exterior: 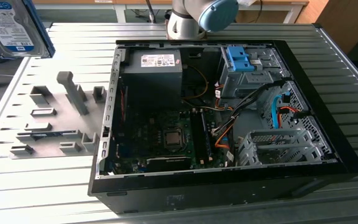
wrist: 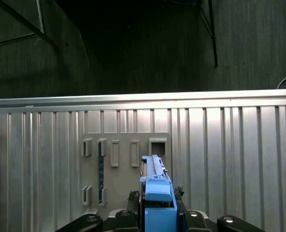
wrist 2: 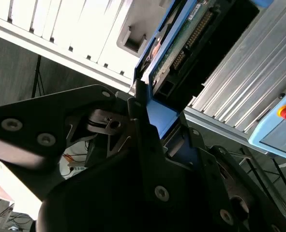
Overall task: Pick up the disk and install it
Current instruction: 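Pick up the disk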
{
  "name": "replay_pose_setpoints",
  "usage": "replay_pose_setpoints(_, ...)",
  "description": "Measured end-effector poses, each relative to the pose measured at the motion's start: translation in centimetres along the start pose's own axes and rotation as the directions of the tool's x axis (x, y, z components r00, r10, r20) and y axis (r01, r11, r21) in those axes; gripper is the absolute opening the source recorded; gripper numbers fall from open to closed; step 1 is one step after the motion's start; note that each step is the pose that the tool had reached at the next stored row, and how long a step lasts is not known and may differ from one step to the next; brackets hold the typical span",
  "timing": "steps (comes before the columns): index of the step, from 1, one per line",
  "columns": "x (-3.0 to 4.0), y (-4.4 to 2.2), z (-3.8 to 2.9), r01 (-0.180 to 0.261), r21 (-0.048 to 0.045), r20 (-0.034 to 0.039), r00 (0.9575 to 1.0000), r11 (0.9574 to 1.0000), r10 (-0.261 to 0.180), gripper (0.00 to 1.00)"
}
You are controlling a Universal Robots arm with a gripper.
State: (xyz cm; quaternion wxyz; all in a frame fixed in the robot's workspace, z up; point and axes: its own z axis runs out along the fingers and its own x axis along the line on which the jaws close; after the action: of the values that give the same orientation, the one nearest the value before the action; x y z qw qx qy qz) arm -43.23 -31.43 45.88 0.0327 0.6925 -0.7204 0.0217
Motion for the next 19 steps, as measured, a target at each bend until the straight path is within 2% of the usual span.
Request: replay_pose_setpoints(19,0.00,0.01,-0.68,0.000,0.0002,-0.0044,1.0000,1.0000,0.000,0.36)
